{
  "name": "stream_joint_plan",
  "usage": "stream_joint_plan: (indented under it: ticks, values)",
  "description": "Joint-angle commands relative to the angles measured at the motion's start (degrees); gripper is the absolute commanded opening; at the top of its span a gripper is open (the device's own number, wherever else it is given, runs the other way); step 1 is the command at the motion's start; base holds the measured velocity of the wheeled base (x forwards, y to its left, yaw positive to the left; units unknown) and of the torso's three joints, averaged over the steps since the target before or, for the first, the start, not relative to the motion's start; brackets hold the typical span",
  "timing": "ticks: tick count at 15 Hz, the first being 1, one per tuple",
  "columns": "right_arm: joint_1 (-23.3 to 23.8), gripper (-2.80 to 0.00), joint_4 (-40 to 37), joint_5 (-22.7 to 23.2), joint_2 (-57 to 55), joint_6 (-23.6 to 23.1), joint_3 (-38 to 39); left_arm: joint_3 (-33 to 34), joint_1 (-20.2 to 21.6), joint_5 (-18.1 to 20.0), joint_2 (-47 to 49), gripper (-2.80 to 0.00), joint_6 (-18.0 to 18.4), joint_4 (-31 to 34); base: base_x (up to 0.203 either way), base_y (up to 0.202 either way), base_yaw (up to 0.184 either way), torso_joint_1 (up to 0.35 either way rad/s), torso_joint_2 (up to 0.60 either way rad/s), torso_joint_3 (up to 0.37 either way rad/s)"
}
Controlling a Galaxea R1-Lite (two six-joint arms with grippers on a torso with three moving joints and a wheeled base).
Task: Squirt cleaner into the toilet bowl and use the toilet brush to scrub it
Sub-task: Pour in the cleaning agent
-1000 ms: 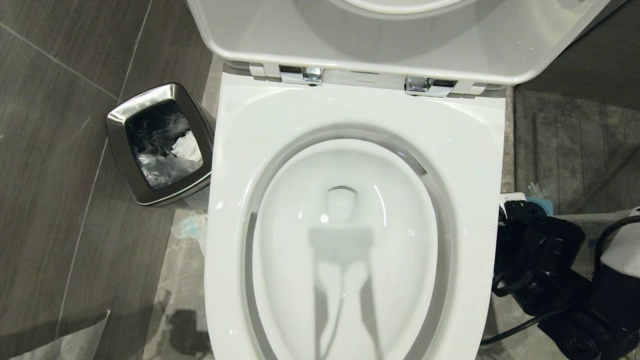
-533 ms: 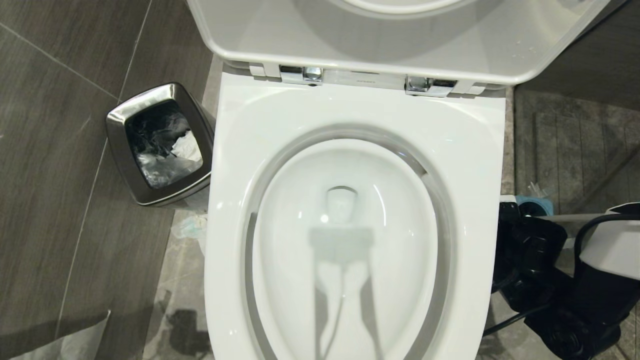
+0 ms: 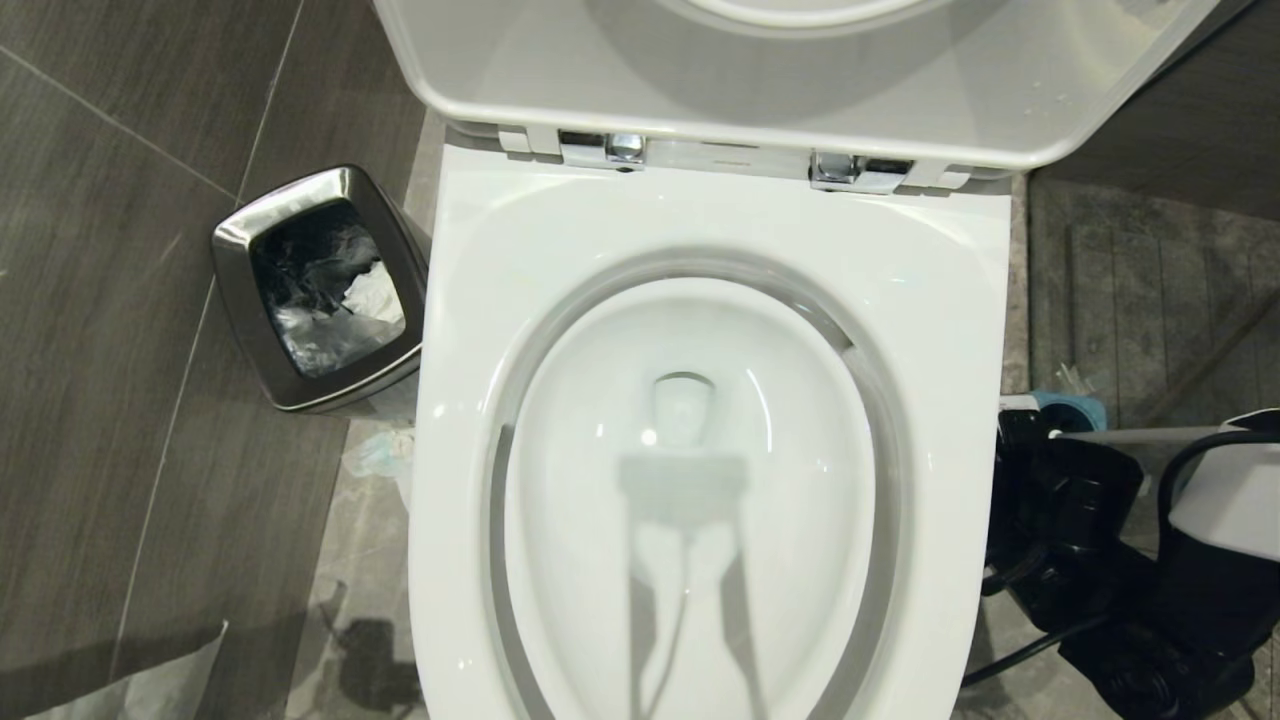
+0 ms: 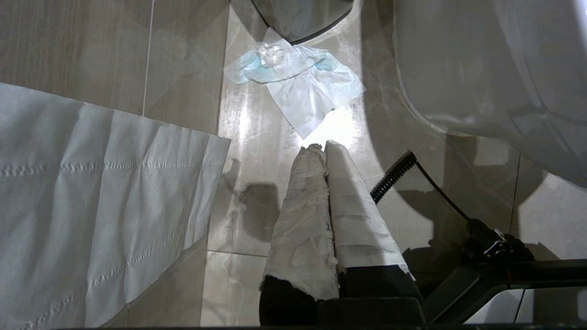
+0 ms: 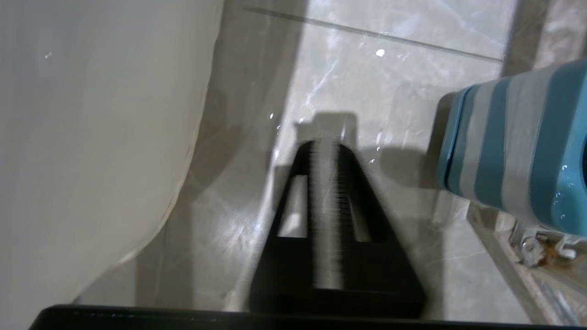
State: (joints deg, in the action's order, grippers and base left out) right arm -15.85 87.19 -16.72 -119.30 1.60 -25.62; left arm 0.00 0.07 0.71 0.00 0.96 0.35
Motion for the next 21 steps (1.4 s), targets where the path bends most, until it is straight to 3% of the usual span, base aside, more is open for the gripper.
stream_joint_plan:
  ticks: [1, 4, 8, 21]
  values:
    - [0.03, 0.00, 0.48, -0.16, -0.92, -0.37, -0.39, 0.00, 0.01, 0.00, 0.00, -2.80, 0.00, 0.00, 0.000, 0.000, 0.000, 0.000, 0.00, 0.000]
    - [0.28, 0.00, 0.48, -0.24, -1.12, -0.57, -0.86, 0.00, 0.01, 0.00, 0.00, -2.80, 0.00, 0.00, 0.000, 0.000, 0.000, 0.000, 0.00, 0.000]
    - [2.81, 0.00, 0.48, -0.24, -2.43, -1.74, -6.45, 0.00, 0.01, 0.00, 0.00, -2.80, 0.00, 0.00, 0.000, 0.000, 0.000, 0.001, 0.01, 0.001]
    - [3.93, 0.00, 0.48, 1.74, -8.59, -3.45, -19.76, 0.00, 0.01, 0.00, 0.00, -2.80, 0.00, 0.00, 0.000, 0.000, 0.000, 0.000, 0.00, 0.000]
